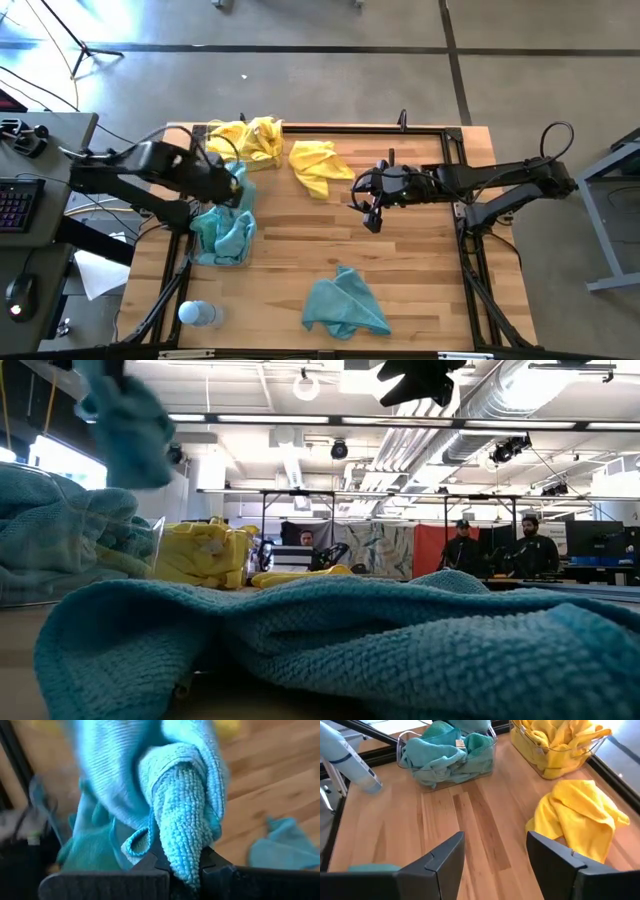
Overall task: Sort microfiber towel by color & place in baskets
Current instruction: Put the blue microfiber cloth into the bottom transparent bin
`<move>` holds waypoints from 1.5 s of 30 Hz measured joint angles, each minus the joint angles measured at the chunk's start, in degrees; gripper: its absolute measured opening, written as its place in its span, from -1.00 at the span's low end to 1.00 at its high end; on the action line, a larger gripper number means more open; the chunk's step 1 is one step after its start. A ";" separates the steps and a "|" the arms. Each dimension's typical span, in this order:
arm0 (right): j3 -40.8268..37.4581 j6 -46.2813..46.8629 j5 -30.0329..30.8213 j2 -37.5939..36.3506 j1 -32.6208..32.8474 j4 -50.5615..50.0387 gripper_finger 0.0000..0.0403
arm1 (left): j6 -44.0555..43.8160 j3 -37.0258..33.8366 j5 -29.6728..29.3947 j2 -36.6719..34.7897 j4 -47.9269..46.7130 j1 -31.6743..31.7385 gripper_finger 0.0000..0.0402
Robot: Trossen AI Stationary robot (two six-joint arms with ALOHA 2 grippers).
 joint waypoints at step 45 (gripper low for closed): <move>-0.07 1.87 3.17 0.14 0.04 -0.29 0.02 | 31.08 -38.52 5.30 -0.67 19.00 19.61 -0.93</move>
